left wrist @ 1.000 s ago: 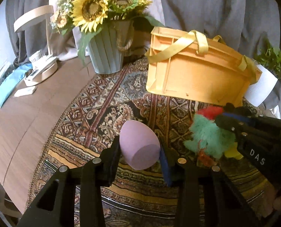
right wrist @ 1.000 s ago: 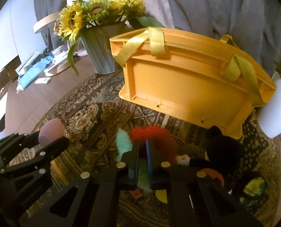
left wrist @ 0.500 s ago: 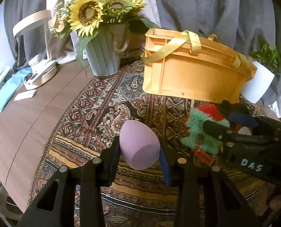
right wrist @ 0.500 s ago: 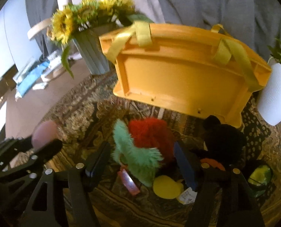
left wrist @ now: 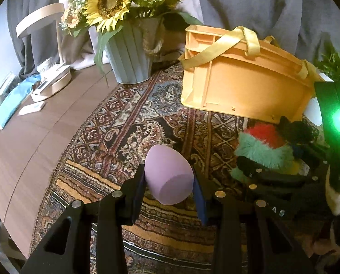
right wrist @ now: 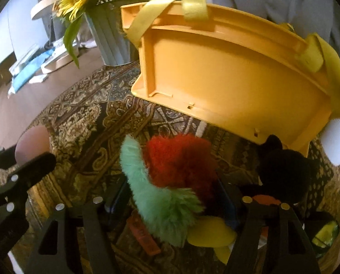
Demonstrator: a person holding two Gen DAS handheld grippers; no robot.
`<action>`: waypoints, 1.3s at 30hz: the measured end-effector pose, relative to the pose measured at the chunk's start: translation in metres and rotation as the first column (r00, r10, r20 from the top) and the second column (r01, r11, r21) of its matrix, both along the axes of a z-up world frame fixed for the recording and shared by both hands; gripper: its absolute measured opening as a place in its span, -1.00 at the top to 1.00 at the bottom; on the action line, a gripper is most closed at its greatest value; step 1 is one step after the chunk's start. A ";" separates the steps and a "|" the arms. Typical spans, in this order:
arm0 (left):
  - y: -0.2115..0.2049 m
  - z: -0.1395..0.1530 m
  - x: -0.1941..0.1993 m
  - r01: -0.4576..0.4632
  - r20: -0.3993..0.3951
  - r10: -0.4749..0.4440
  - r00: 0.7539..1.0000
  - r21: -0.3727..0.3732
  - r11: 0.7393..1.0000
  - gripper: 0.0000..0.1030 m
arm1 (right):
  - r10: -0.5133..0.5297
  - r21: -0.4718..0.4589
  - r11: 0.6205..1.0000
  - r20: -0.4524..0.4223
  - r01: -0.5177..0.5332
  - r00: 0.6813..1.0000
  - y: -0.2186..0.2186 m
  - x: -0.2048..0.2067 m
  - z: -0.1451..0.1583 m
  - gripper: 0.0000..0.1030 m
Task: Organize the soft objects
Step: 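Grasp the pink egg sponge with the left gripper while the right gripper grasps the red-green plush, then carry the sponge and plush over the orange crate and release both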
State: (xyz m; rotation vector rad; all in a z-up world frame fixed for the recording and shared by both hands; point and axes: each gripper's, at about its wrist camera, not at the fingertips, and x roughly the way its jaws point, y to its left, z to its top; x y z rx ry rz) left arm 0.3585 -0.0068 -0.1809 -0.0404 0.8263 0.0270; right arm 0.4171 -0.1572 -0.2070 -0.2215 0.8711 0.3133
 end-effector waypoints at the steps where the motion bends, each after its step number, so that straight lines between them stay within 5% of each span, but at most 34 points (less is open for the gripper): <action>1: 0.000 0.000 0.001 0.000 -0.001 0.000 1.000 0.000 1.000 0.26 | 0.003 -0.003 1.000 0.006 -0.003 1.000 0.000 0.000 0.000 -0.07; 7: -0.001 0.000 0.005 0.016 -0.003 -0.016 1.000 -0.004 1.000 0.26 | -0.017 0.020 1.000 -0.001 0.017 1.000 -0.006 0.004 0.005 0.17; 23: -0.001 0.049 -0.001 0.108 0.100 -0.105 0.989 -0.025 0.994 0.26 | -0.129 0.129 0.985 0.122 0.113 0.984 -0.021 -0.028 0.072 0.18; 39: -0.017 0.117 -0.005 0.240 0.281 -0.231 0.931 0.005 0.971 0.26 | -0.243 0.189 0.963 0.296 0.193 0.924 -0.045 -0.062 0.151 0.18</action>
